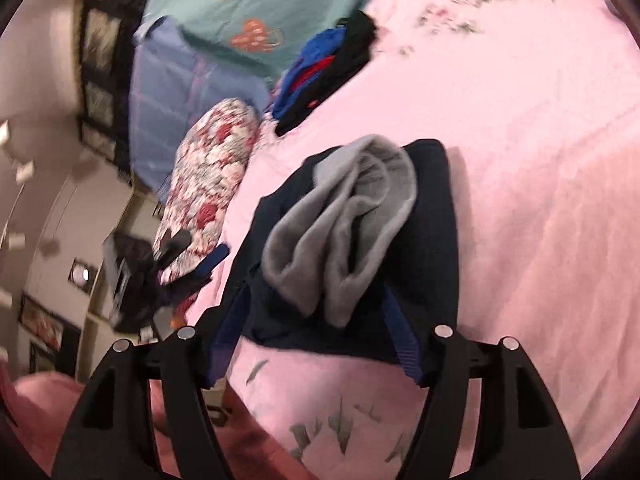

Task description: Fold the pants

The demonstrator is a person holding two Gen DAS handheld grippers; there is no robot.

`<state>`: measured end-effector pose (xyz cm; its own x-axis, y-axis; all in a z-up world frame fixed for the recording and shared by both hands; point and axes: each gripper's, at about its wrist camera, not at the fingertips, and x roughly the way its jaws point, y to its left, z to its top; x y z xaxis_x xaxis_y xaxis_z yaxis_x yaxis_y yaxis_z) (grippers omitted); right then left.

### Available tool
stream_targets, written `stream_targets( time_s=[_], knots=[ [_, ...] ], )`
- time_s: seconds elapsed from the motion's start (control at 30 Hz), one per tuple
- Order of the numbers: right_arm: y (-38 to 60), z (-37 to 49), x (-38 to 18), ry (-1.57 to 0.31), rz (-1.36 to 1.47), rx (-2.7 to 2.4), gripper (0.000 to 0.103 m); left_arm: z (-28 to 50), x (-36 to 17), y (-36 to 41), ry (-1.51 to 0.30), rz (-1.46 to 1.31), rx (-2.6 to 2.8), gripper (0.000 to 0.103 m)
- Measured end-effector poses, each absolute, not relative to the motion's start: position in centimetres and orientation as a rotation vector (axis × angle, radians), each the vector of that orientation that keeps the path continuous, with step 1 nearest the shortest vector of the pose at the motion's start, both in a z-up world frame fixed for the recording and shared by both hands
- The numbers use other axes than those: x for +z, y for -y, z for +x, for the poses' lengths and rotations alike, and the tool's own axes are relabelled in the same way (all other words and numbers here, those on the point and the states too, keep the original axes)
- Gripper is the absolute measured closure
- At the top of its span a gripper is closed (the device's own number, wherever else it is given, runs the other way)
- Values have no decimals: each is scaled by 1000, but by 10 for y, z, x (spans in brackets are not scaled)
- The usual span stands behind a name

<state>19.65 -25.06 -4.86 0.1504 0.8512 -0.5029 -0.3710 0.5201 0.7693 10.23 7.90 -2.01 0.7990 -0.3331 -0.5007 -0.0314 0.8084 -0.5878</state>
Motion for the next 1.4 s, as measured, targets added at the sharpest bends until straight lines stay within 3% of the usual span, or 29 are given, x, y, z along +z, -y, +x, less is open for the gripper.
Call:
stream_targets(
  time_s=[0.13, 0.17, 0.2, 0.3, 0.4, 0.53, 0.6, 0.7, 0.8, 0.87, 1.0, 1.27, 1.4],
  knots=[
    [235, 209, -48, -1108, 557, 936, 40, 95, -15, -77, -617, -550, -162, 11],
    [229, 210, -45, -1097, 532, 920, 60, 92, -15, -80, -612, -542, -154, 11],
    [221, 210, -39, -1080, 459, 887, 72, 88, -15, -82, -606, -543, -146, 10],
    [194, 213, -18, -1031, 324, 897, 79, 80, -16, -94, -585, -576, -127, 10],
    [175, 214, 17, -969, 331, 1059, 81, 73, -13, -105, -557, -604, -106, 10],
    [195, 214, 50, -835, 551, 1259, 82, 64, -8, -116, -513, -621, -80, 8],
    [218, 219, 42, -817, 679, 1269, 82, 63, -8, -119, -515, -628, -75, 8],
    [260, 230, -14, -939, 788, 1065, 81, 68, -11, -115, -536, -623, -95, 8],
    [279, 232, -69, -1091, 679, 749, 81, 79, -12, -102, -565, -585, -134, 8],
    [288, 229, -79, -1084, 742, 773, 80, 88, -10, -88, -578, -548, -178, 8],
    [285, 224, -57, -1070, 608, 720, 58, 100, 1, -42, -577, -412, -285, 8],
    [262, 199, 23, -737, 314, 684, 57, 106, -13, 51, -639, -184, -517, 8],
    [217, 203, 16, -747, 197, 817, 62, 111, -32, 67, -714, -208, -568, 8]
  ],
)
